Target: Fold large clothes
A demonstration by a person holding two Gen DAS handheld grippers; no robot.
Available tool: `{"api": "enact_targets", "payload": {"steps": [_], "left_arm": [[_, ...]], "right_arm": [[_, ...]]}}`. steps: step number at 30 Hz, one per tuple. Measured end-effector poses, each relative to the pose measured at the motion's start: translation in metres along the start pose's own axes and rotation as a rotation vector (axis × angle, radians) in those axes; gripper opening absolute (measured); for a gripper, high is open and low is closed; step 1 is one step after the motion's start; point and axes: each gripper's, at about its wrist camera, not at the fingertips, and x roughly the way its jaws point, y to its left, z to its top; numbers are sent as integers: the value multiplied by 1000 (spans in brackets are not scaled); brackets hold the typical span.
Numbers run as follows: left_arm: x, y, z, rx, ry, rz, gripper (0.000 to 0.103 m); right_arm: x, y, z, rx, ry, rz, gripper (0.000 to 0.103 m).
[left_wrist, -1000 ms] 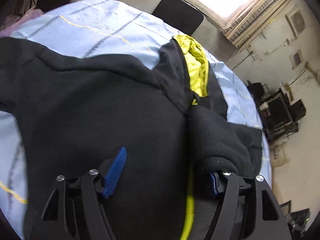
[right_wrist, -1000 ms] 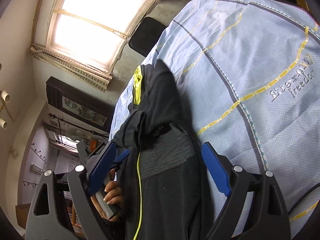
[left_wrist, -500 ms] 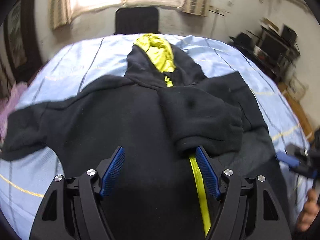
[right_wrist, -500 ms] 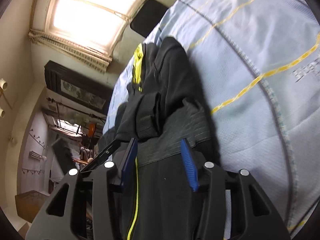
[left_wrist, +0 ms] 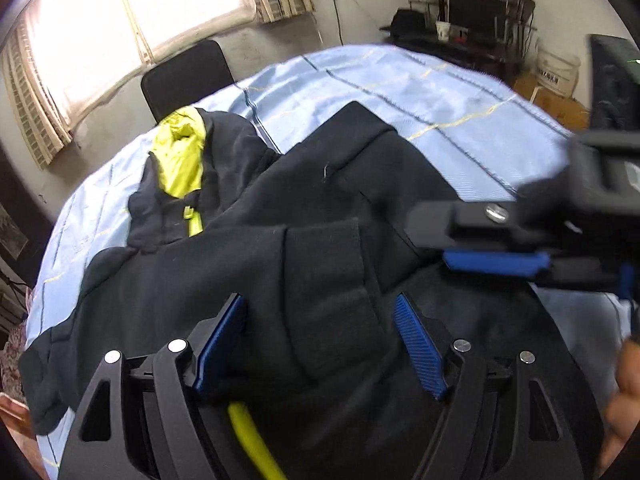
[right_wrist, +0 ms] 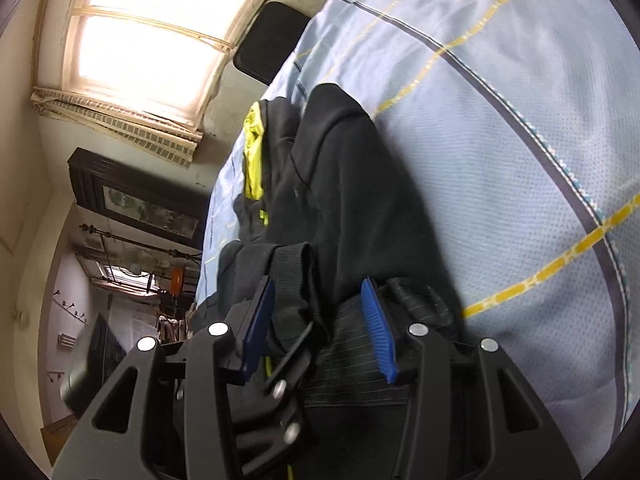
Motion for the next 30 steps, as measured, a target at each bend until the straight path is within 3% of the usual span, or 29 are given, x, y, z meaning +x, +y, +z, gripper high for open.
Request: {"api": "enact_targets", "payload": {"steps": [2,4,5,9,10,11,15,17,20,22,24,26,28,30], "left_arm": [[15,6,3,-26,29,-5,81],[16,17,2,-68,11,-49,76],[15,21,2,-81,5,-65,65],[-9,56,2,-199,-41,-230,37],[-16,67,1,-225,-53,-230,21],[-24,84,-3,-254,-66,-224,19],[-37,158,-32,-431,-75,-178,21],[-36,199,-54,-571,-63,-144,19],[-26,241,-89,-742,-22,-161,18],[-21,249,-103,-774,-8,-192,22],[-24,248,-107,-772,-19,-212,33],[-24,243,-105,-761,-34,-216,53],[-22,235,-101,-737,-27,-190,63],[-19,231,-99,-721,-24,-178,64]], "right_arm": [[0,-4,3,10,-4,18,45],[3,-6,4,13,2,24,45],[4,-7,4,11,3,20,45],[11,-5,2,-5,12,14,42],[12,-3,1,-16,9,3,43],[12,-1,0,-29,-3,-20,43],[16,-2,2,-31,-14,-51,40],[13,-6,3,-29,-22,-61,38],[10,-4,3,-40,-29,-63,40],[8,0,1,-57,-30,-54,41],[8,4,-2,-65,-20,-40,43],[13,9,-4,-65,-7,-28,47],[20,15,-3,-78,-1,-46,50],[30,21,-1,-92,0,-79,53]]}}
